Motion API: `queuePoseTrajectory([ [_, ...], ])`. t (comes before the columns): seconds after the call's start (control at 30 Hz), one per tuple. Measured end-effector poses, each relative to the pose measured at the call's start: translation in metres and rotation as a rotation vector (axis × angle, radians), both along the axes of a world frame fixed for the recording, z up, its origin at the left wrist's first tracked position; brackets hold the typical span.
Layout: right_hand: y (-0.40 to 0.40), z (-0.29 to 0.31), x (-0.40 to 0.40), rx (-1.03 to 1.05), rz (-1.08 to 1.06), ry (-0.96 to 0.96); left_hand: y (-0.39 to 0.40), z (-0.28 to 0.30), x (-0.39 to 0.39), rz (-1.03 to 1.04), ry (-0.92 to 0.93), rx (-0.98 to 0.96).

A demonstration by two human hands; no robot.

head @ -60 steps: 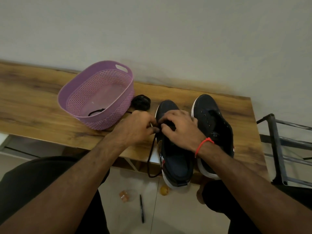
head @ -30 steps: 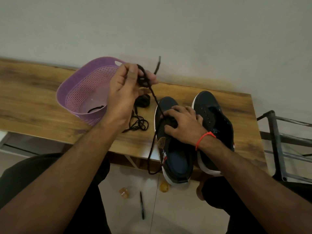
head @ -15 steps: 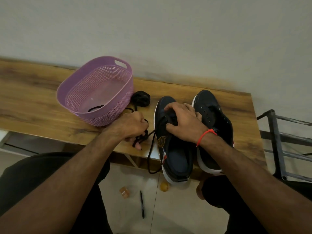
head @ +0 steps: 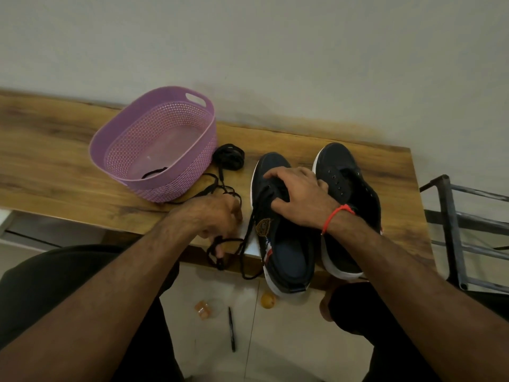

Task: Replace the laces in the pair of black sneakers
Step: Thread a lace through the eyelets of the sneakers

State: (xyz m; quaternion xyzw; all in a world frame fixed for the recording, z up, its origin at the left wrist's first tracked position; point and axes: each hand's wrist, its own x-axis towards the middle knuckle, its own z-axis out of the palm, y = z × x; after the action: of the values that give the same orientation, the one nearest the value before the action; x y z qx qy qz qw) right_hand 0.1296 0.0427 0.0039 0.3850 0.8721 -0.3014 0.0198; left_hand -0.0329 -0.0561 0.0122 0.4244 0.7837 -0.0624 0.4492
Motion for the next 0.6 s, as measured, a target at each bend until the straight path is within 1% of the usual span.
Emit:
queuePoseTrajectory([
  [0.07, -0.001, -0.002, 0.000, 0.021, 0.010, -0.006, -0.003, -0.003, 0.002, -0.030, -0.002, -0.042],
  [0.17, -0.002, -0.004, -0.001, 0.040, 0.028, -0.011, -0.005, -0.011, 0.008, -0.211, 0.211, -0.047],
  [0.2, -0.002, -0.004, -0.001, 0.039, 0.034, -0.011, -0.004, -0.011, 0.010, -0.239, 0.242, -0.029],
  [0.23, -0.002, -0.004, -0.001, 0.039, 0.037, -0.011, -0.003, -0.010, 0.011, -0.237, 0.222, -0.009],
  [0.3, -0.001, -0.004, -0.001, 0.036, 0.035, -0.008, 0.001, -0.007, 0.009, -0.159, 0.105, 0.057],
  [0.33, -0.001, -0.004, 0.000, 0.035, 0.032, -0.008, 0.001, -0.005, 0.008, -0.115, 0.090, 0.112],
  [0.37, -0.001, -0.004, 0.000, 0.034, 0.032, -0.008, 0.000, -0.003, 0.007, -0.096, 0.134, 0.177],
  [0.47, -0.001, -0.004, -0.001, 0.028, 0.040, -0.011, -0.001, -0.007, 0.010, -0.178, 0.445, 0.344],
  [0.5, -0.001, -0.004, -0.001, 0.024, 0.041, -0.013, -0.001, -0.011, 0.011, -0.183, 0.480, 0.354],
  [0.6, -0.001, -0.005, -0.001, 0.020, 0.040, -0.016, -0.001, -0.017, 0.014, -0.109, 0.390, 0.347],
])
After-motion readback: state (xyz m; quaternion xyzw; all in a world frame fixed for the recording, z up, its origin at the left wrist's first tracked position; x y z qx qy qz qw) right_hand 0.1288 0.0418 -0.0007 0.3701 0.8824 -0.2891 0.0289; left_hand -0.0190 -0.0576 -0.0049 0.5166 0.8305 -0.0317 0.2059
